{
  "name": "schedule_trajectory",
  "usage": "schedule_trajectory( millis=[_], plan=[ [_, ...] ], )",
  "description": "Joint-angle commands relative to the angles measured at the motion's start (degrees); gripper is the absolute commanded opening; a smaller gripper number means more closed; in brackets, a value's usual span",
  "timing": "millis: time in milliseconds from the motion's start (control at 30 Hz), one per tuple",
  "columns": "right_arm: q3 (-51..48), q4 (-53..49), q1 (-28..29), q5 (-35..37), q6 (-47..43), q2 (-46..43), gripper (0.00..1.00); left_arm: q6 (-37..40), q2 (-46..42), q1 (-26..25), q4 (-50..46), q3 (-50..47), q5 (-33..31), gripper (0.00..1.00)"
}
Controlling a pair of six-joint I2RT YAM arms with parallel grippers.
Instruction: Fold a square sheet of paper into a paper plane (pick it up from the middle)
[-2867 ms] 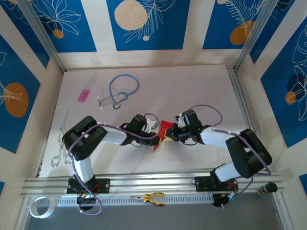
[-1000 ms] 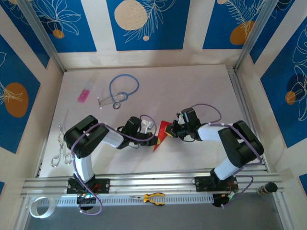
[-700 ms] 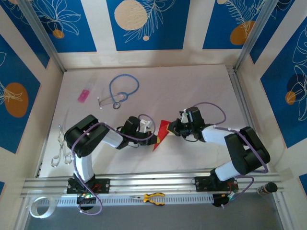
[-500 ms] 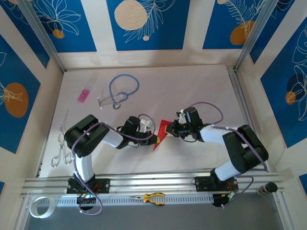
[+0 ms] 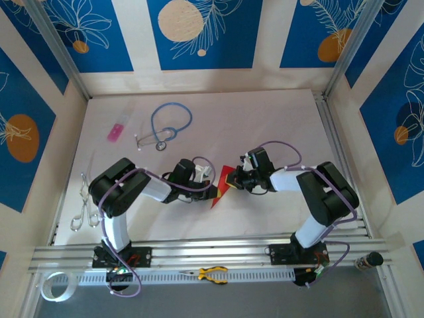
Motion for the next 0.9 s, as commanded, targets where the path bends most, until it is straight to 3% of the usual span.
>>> schedule_trajectory(
  millis=[0,500,867],
  plan=[
    [0.72,-0.34,-0.74,0.81,0.73,1.68,0.09,1.63,2.78,0.66,-7.37,-0.36,-2.42,0.00],
    [1.32,-1.17,-1.98,-1.75,-0.96,-1.26,0.10,0.98,3.49,0.73,-9.36,-0.67,-3.88,0.00],
    [3.15,0.67,-1.90,-5.08,-1.48,3.68,0.09,-0.49,2.51,0.77,-8.97,-2.03,-6.02,0.00]
  ],
)
